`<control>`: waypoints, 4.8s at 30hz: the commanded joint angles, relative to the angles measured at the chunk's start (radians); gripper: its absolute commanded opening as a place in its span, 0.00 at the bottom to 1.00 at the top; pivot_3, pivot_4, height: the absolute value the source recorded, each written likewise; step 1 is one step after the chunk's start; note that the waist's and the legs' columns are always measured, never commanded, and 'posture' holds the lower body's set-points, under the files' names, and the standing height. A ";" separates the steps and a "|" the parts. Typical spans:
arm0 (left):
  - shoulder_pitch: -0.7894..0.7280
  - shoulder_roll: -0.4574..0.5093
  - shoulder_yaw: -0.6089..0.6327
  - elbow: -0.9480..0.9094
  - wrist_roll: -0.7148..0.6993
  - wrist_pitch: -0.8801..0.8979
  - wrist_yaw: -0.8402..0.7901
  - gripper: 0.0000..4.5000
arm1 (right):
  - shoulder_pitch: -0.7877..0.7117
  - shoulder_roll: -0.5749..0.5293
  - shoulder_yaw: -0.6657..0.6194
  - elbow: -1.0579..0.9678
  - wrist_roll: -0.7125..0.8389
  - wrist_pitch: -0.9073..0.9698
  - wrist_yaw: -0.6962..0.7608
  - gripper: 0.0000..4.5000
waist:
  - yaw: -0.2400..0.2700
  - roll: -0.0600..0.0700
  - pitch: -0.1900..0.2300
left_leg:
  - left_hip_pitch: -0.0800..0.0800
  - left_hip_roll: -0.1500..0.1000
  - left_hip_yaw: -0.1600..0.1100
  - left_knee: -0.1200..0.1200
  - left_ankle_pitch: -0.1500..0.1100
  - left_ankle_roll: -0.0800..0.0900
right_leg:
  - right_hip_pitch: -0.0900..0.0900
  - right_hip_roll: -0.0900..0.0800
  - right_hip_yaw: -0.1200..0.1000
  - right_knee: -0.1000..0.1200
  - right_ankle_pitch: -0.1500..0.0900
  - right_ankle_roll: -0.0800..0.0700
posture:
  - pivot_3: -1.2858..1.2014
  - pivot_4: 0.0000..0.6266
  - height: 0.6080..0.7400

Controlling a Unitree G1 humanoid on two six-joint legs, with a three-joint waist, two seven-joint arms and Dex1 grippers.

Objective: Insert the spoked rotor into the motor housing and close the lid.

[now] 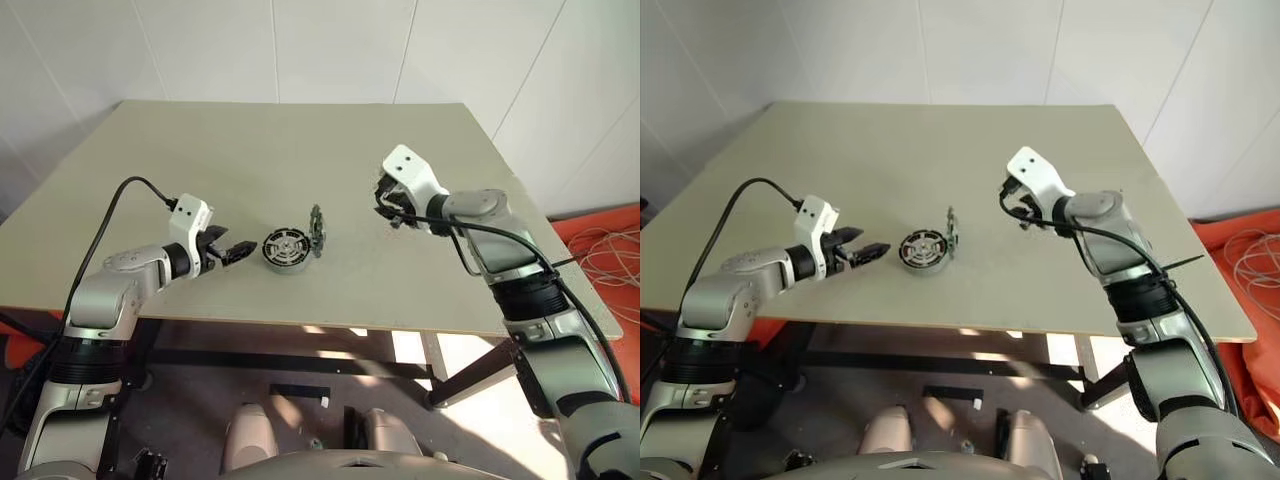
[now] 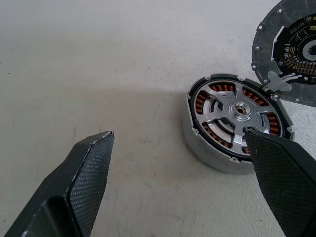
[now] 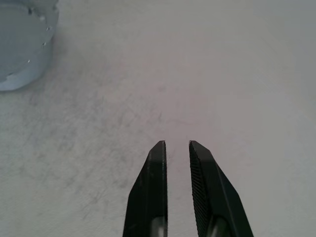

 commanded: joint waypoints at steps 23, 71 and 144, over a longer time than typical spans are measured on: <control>-0.017 0.022 0.018 -0.033 -0.002 0.000 -0.008 1.00 | -0.050 0.270 0.008 -0.221 0.215 0.299 -0.130 0.01 | -0.002 0.000 0.000 | 0.008 -0.001 0.000 -0.001 -0.001 0.001 | 0.005 0.000 0.002 0.000 -0.003 0.006 | 0.52 0.00 1.00; 0.031 0.179 0.170 0.000 -0.202 0.287 -0.083 1.00 | -0.079 0.454 -0.048 0.355 0.258 -0.144 -0.121 0.01 | -0.005 -0.006 -0.004 | 0.023 -0.002 -0.001 -0.003 -0.001 0.002 | 0.019 0.000 0.001 -0.005 -0.005 0.008 | 0.52 0.00 1.00; 0.006 0.167 0.222 -0.090 -0.377 0.402 -0.025 1.00 | -0.038 0.463 0.015 0.582 0.130 -0.648 0.065 1.00 | -0.006 -0.006 -0.004 | 0.019 -0.001 -0.001 -0.005 -0.003 0.004 | 0.016 0.001 0.001 -0.005 -0.004 0.008 | 0.52 0.00 1.00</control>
